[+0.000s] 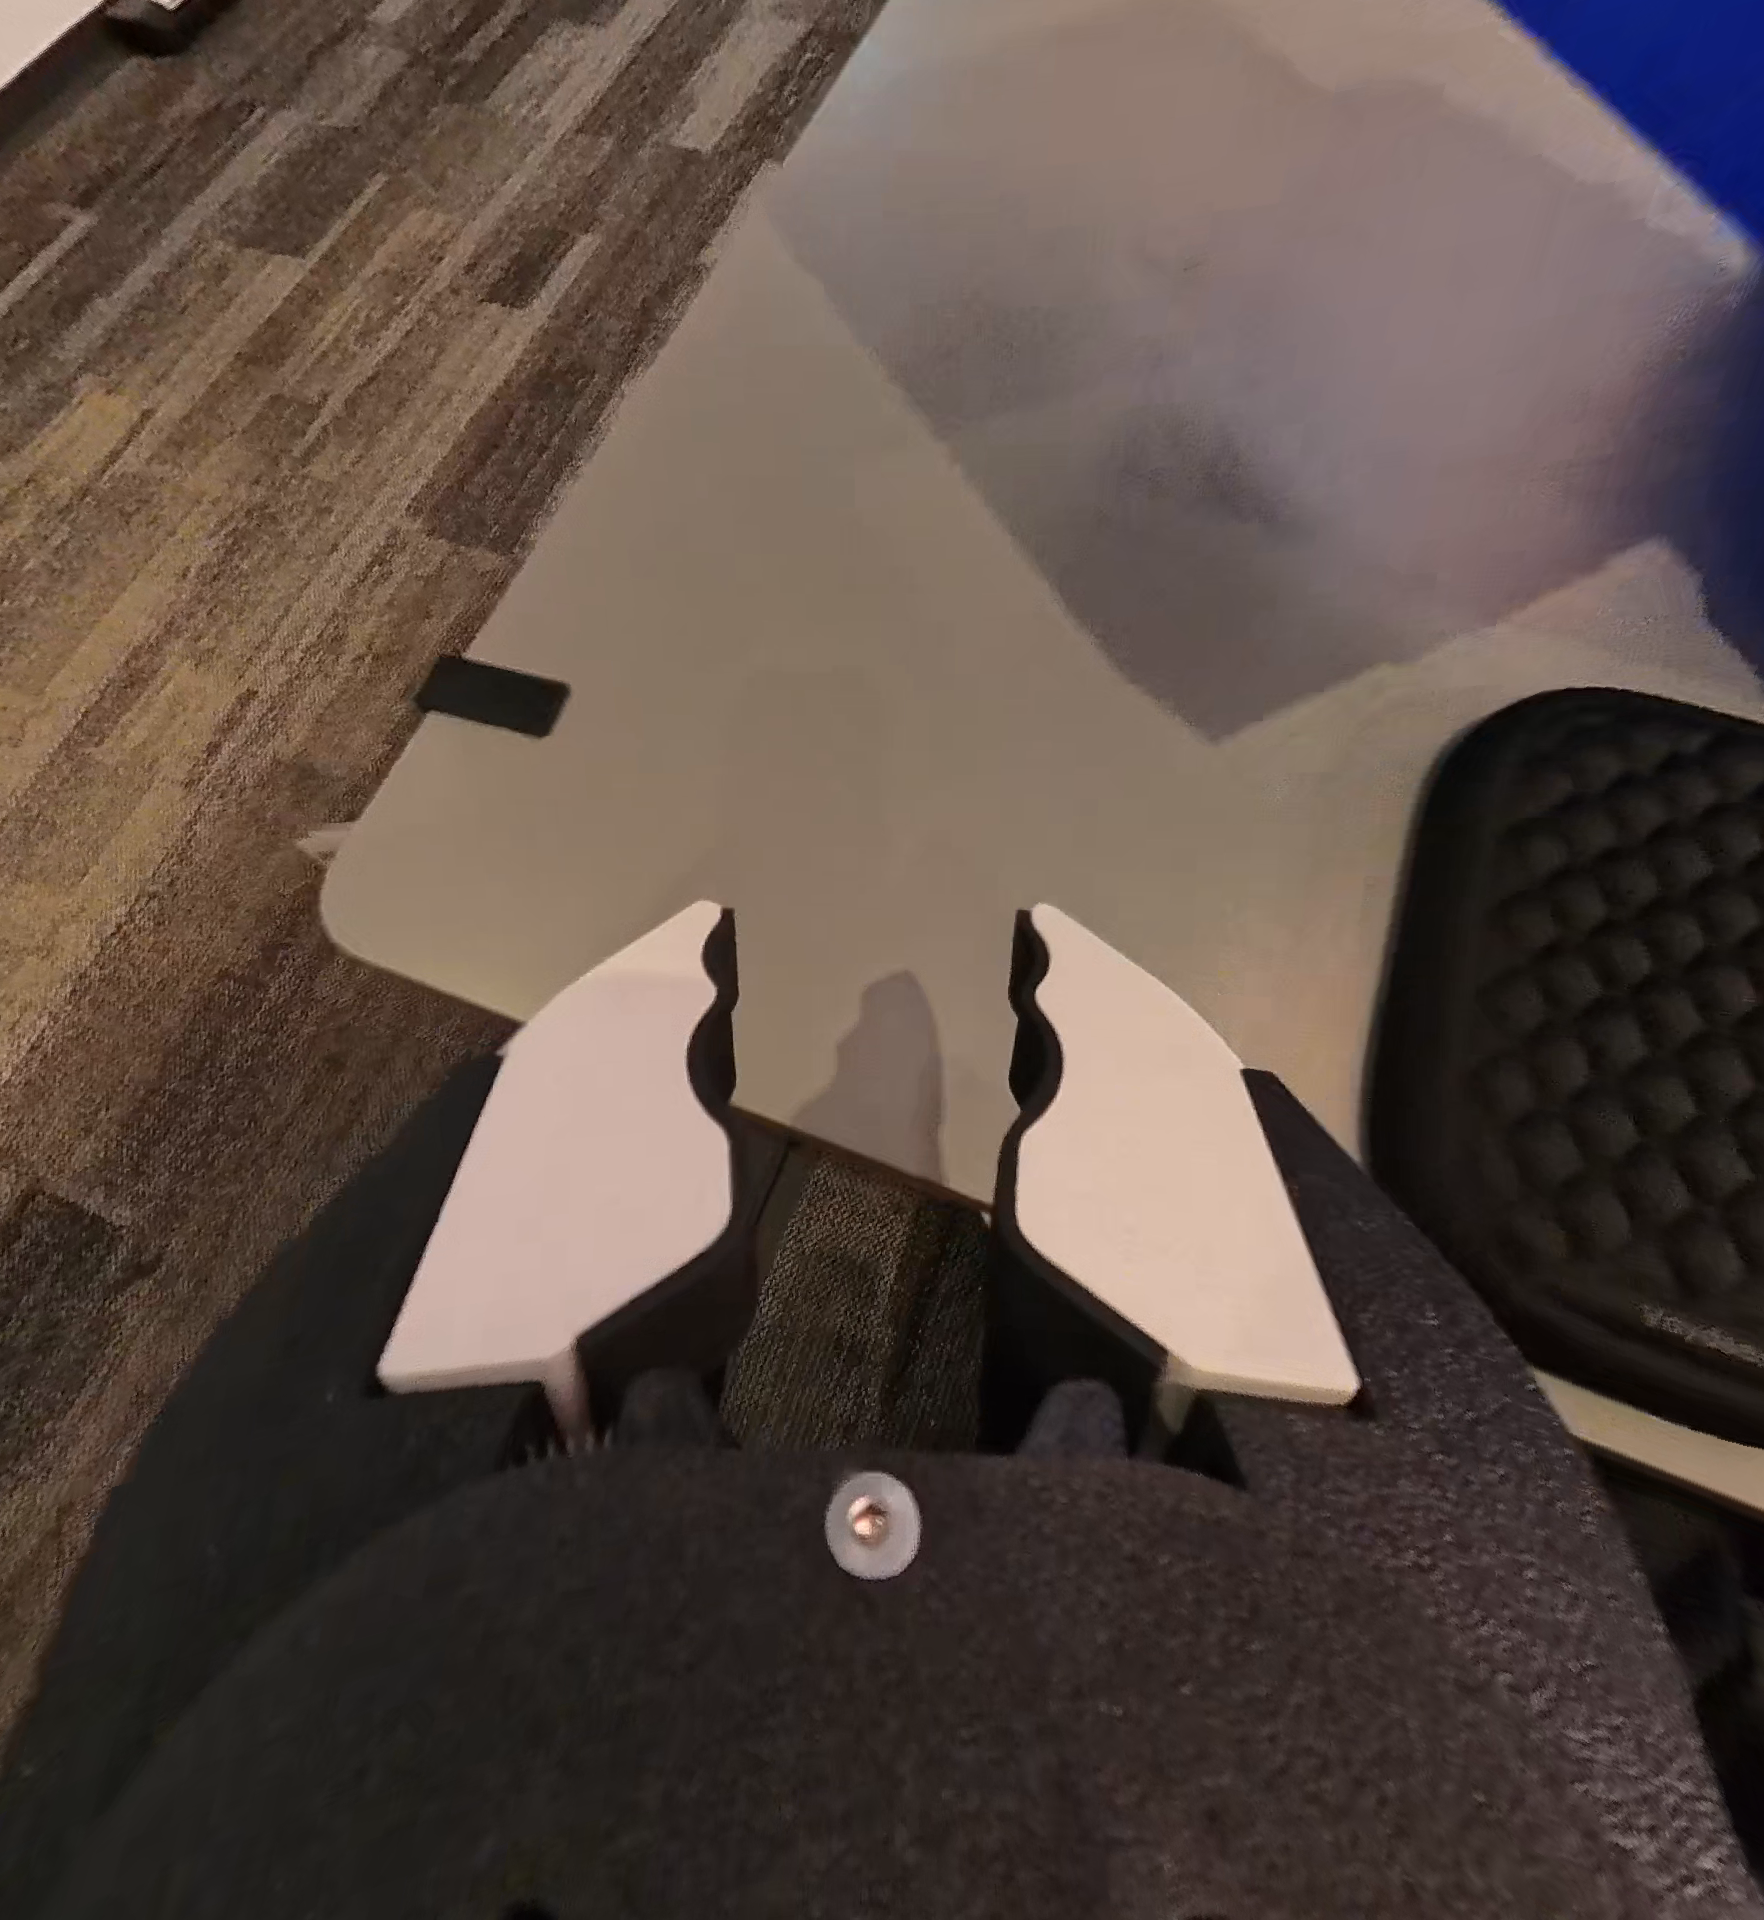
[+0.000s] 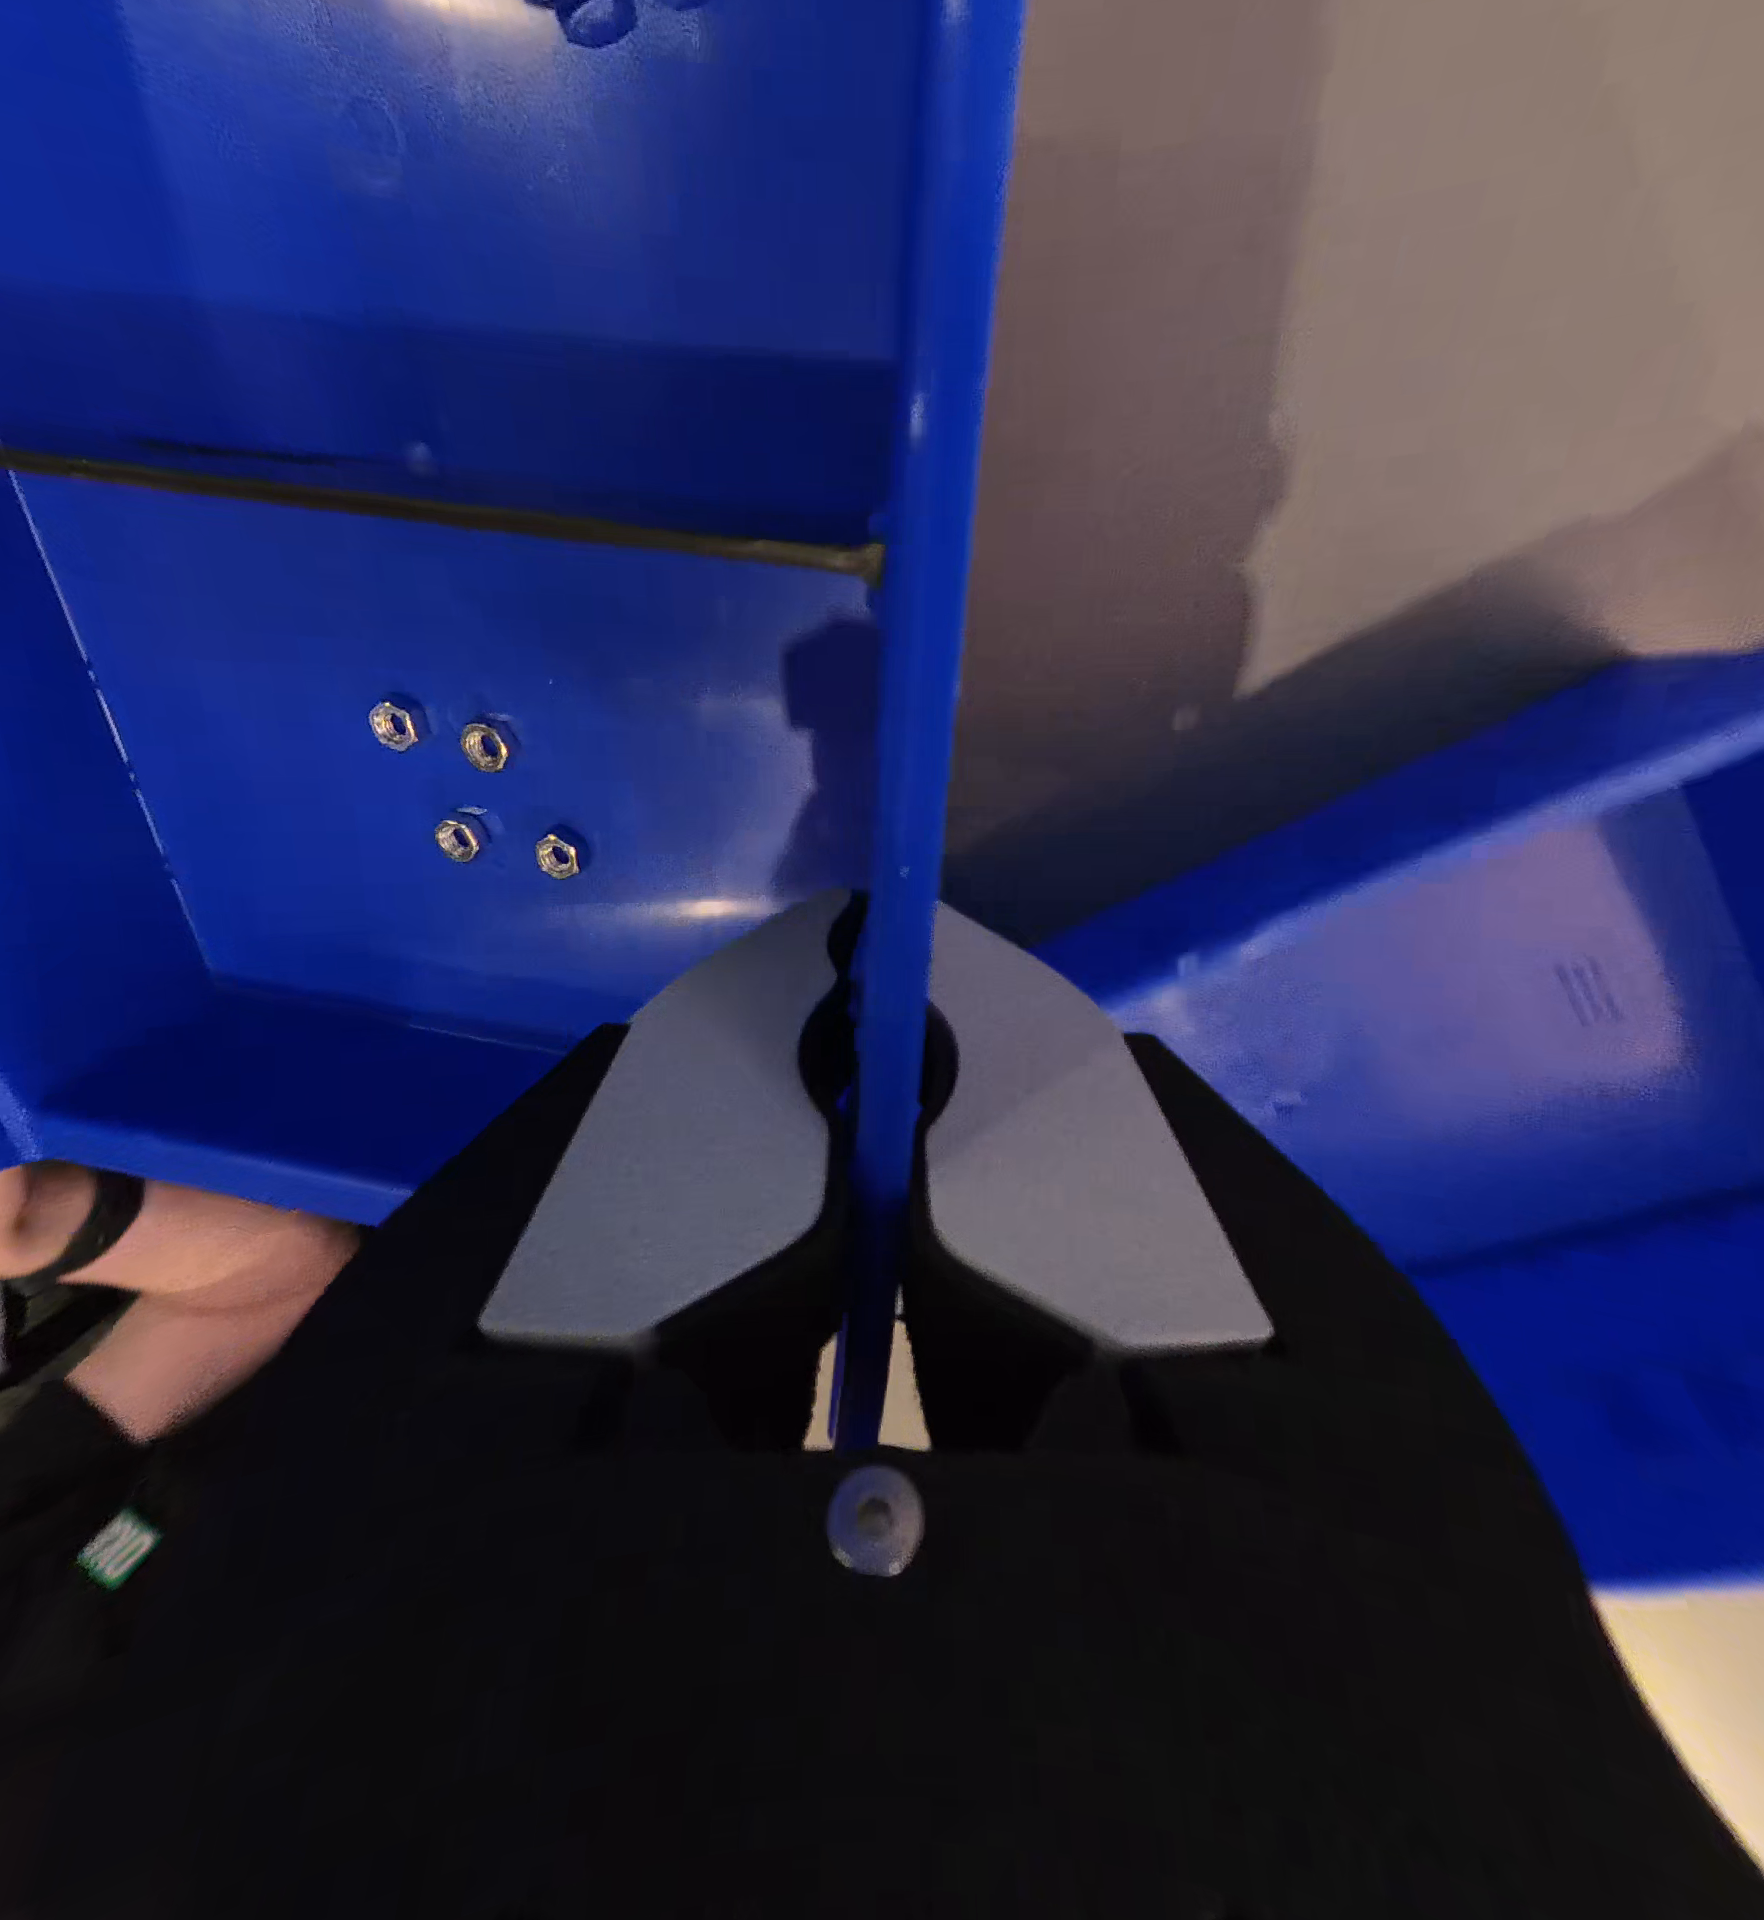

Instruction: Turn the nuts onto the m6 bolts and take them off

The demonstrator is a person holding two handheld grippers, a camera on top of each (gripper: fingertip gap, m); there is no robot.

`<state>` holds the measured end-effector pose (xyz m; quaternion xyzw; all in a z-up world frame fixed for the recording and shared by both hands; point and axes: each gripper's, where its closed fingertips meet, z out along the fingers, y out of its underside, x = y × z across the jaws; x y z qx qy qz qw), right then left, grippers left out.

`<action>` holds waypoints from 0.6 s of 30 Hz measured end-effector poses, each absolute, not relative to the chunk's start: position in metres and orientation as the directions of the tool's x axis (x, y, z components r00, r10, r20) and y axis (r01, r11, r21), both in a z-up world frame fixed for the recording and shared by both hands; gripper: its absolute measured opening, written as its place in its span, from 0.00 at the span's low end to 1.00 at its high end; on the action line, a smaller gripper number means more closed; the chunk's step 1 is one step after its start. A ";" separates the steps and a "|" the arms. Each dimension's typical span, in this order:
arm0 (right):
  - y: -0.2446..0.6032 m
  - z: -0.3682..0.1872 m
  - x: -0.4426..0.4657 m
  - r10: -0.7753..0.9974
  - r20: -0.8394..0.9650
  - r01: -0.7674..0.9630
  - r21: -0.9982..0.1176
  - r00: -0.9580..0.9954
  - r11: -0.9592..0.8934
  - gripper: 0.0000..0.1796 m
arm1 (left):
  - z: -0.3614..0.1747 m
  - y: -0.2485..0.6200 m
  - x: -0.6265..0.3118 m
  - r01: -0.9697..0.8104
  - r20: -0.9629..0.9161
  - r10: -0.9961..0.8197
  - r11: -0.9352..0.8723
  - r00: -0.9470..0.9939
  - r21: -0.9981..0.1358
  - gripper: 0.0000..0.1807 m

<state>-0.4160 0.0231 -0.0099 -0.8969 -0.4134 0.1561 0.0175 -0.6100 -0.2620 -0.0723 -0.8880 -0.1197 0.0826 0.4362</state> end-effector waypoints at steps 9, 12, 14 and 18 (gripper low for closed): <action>0.027 -0.088 -0.478 0.721 -0.264 0.718 -0.126 0.640 -0.684 0.02 | -0.076 -0.271 -0.629 0.211 0.034 0.322 -0.536 0.946 -0.818 0.30; 0.029 -0.111 -0.479 0.733 -0.198 0.729 -0.109 0.650 -0.676 0.02 | -0.072 -0.257 -0.621 0.230 0.088 0.298 -0.487 0.951 -0.842 0.32; 0.028 -0.122 -0.478 0.726 -0.186 0.725 -0.085 0.662 -0.683 0.02 | -0.066 -0.245 -0.614 0.235 0.116 0.277 -0.447 0.954 -0.863 0.33; 0.026 -0.125 -0.479 0.701 -0.197 0.701 -0.081 0.686 -0.709 0.03 | -0.059 -0.213 -0.596 0.204 0.111 0.238 -0.412 0.965 -0.888 0.32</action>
